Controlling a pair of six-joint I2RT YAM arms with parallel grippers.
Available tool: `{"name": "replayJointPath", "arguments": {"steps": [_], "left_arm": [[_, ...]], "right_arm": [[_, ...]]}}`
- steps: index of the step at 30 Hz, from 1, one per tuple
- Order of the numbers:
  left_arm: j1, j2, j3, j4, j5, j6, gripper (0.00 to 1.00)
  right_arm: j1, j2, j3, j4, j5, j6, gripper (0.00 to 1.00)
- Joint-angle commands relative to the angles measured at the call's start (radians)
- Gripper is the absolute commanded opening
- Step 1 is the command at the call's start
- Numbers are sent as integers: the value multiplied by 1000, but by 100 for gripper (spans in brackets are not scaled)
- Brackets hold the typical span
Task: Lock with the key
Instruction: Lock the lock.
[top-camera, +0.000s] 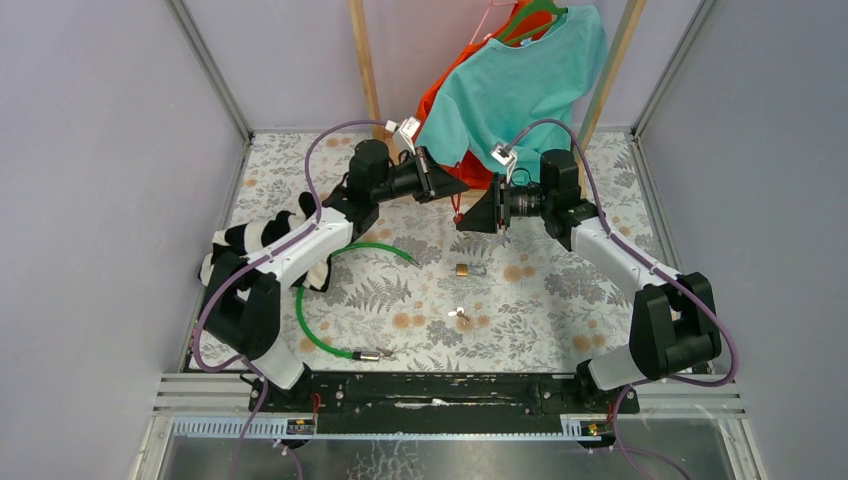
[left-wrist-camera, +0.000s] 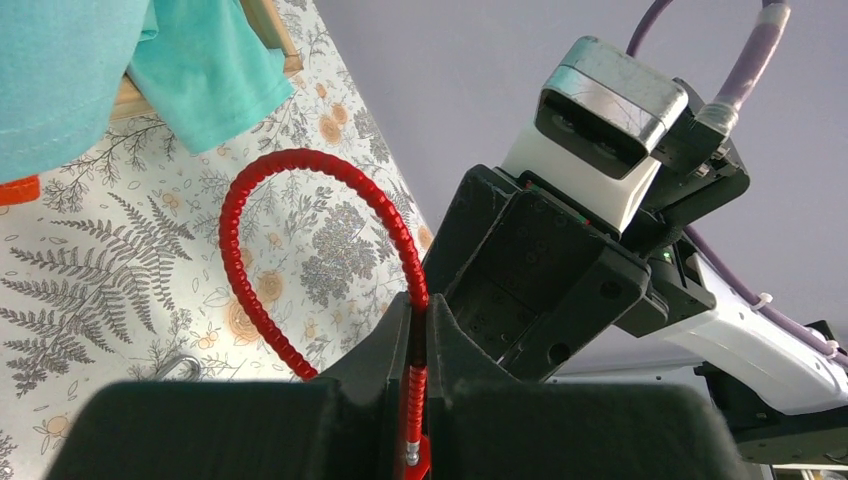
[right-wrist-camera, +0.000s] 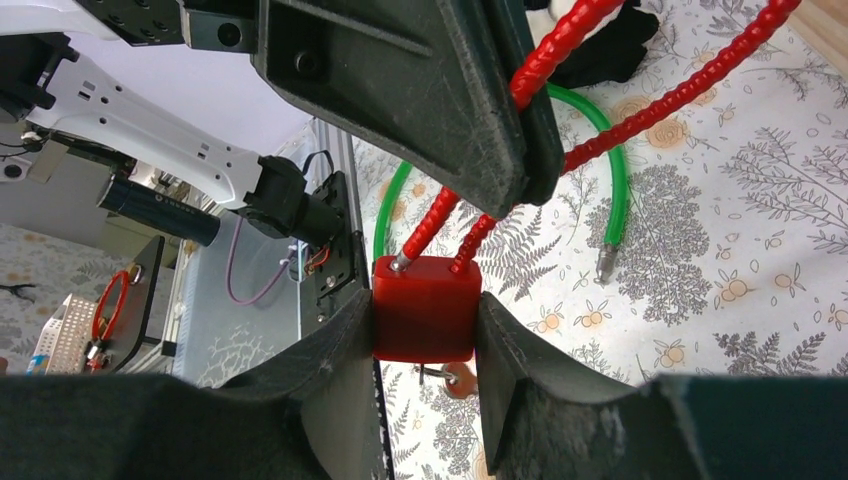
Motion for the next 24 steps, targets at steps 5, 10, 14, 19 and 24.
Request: {"name": "replayJointPath", "arguments": {"steps": [5,10,14,19,24], "left_arm": [[7,-9,-50,57,37,-52,0],[10,-12,-74,81,39,-80,0],[11,-12,-79,84,44,-83,0],[12,-12,-94,91,42,-91,0],[13,-13,-106,95,43,-98,0]], "right_arm": [[-15,-40,-5,255,-41,111,0],[-36,-40,-28,333,-31,176,0],[-44,-41,-33,359,-27,195,0],[-49,-40,-38,376,-20,206,0],[-63,-42,-53,419,-10,234,0]]}}
